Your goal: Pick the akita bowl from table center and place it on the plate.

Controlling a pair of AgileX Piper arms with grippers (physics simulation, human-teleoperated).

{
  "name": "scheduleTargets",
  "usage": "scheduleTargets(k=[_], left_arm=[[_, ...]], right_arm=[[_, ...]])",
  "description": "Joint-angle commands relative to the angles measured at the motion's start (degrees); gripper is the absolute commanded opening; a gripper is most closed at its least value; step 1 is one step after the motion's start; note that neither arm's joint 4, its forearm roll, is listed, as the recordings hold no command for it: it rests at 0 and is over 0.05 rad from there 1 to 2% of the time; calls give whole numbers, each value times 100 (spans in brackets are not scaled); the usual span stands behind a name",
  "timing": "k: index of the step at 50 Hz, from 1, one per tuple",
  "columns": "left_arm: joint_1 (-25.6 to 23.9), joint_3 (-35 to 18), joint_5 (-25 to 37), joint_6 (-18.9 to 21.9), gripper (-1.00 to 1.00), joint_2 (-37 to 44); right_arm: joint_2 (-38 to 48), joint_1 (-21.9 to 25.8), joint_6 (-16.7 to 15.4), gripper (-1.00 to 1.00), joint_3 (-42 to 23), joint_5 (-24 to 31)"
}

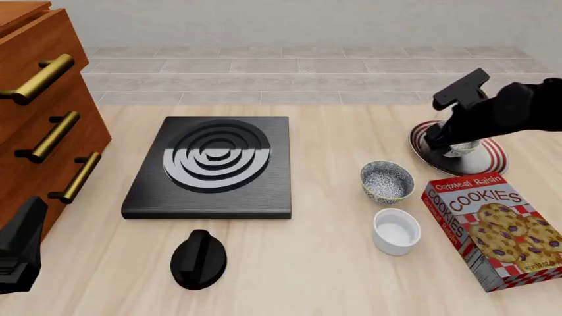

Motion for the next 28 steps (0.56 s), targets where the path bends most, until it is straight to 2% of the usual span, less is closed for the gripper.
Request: scheduleTargets(k=[1, 5, 12, 22, 28], left_arm=[[0, 0, 0, 0, 100, 0], [0, 0, 0, 0, 100, 0], [0, 0, 0, 0, 100, 0], [0, 0, 0, 0, 100, 0], [0, 0, 0, 0, 100, 0]], right_arm=[[-984, 222, -28, 100, 717, -71], [-1377, 262, -92, 100, 1049, -195], [-1944, 427, 66, 100, 1359, -256], [-2720, 545, -12, 100, 2002, -470], [-3261, 610, 140, 100, 2366, -630]])
